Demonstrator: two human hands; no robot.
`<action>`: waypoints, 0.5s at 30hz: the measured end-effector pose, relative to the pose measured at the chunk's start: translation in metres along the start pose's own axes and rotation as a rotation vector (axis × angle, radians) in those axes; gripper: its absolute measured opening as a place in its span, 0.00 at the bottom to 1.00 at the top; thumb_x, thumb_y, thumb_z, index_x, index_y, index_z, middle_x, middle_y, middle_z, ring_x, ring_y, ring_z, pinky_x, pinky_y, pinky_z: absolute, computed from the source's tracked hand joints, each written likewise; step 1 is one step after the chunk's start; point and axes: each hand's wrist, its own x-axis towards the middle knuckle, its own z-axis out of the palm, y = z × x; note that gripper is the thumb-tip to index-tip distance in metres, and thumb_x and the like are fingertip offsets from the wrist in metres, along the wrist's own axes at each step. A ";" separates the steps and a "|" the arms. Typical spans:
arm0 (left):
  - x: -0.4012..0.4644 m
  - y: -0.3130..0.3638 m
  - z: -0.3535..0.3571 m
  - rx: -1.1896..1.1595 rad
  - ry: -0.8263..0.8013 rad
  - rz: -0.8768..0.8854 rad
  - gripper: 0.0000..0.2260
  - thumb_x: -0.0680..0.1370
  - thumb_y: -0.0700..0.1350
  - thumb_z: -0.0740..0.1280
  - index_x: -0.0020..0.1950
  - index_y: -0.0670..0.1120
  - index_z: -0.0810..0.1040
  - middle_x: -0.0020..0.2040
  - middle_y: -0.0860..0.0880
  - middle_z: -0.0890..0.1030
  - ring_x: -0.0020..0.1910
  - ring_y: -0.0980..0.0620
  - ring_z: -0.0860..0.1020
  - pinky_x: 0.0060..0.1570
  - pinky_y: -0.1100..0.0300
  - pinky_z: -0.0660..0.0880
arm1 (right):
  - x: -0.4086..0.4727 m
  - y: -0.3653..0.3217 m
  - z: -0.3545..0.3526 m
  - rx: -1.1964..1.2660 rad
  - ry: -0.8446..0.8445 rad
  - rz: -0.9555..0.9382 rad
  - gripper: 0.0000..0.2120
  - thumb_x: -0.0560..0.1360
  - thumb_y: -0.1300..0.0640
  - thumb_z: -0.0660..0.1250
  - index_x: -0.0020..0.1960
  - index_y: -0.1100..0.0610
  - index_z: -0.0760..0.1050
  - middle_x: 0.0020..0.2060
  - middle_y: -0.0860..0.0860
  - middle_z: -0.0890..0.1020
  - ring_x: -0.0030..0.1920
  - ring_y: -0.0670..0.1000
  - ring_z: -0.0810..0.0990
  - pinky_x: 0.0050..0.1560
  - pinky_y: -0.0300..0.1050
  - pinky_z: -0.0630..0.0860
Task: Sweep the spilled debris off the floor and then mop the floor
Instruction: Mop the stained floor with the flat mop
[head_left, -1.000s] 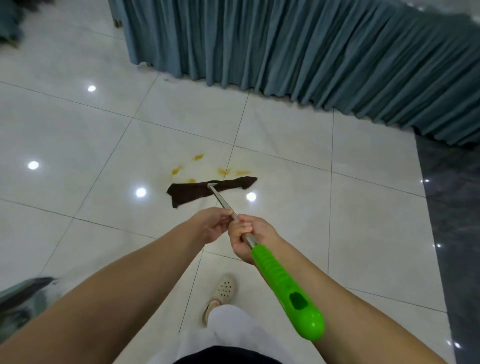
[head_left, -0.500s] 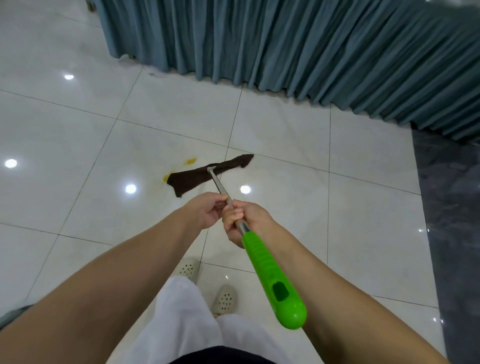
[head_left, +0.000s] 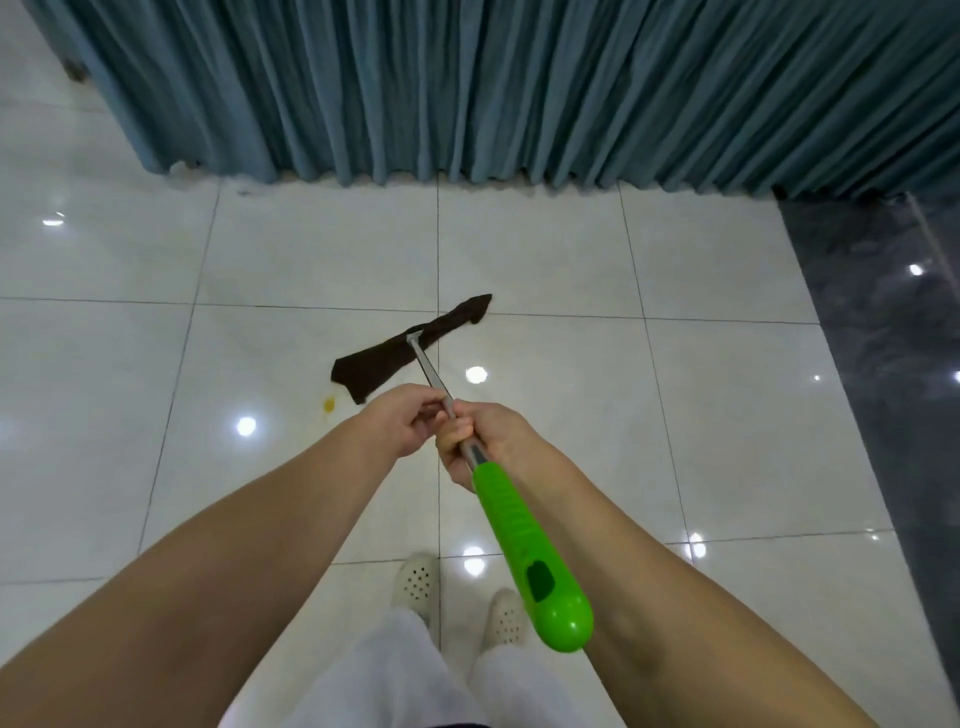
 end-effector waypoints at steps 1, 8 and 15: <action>0.002 0.002 0.000 0.006 -0.004 0.002 0.12 0.78 0.31 0.59 0.34 0.37 0.71 0.18 0.46 0.72 0.15 0.56 0.72 0.21 0.69 0.74 | 0.001 -0.001 0.001 0.010 -0.001 -0.002 0.13 0.81 0.61 0.58 0.39 0.63 0.71 0.23 0.56 0.72 0.12 0.44 0.64 0.12 0.29 0.62; -0.007 -0.008 0.014 0.019 -0.027 0.019 0.12 0.79 0.32 0.58 0.36 0.36 0.70 0.17 0.46 0.73 0.15 0.56 0.73 0.19 0.68 0.73 | -0.013 -0.003 -0.015 0.061 -0.018 0.006 0.13 0.80 0.62 0.58 0.39 0.65 0.71 0.24 0.55 0.71 0.13 0.44 0.65 0.13 0.30 0.63; -0.023 -0.052 0.033 0.058 -0.041 -0.019 0.11 0.79 0.33 0.59 0.37 0.36 0.71 0.19 0.45 0.74 0.15 0.55 0.74 0.18 0.68 0.72 | -0.037 0.014 -0.061 0.146 0.007 -0.011 0.12 0.80 0.61 0.57 0.39 0.62 0.70 0.29 0.54 0.70 0.12 0.45 0.65 0.12 0.30 0.62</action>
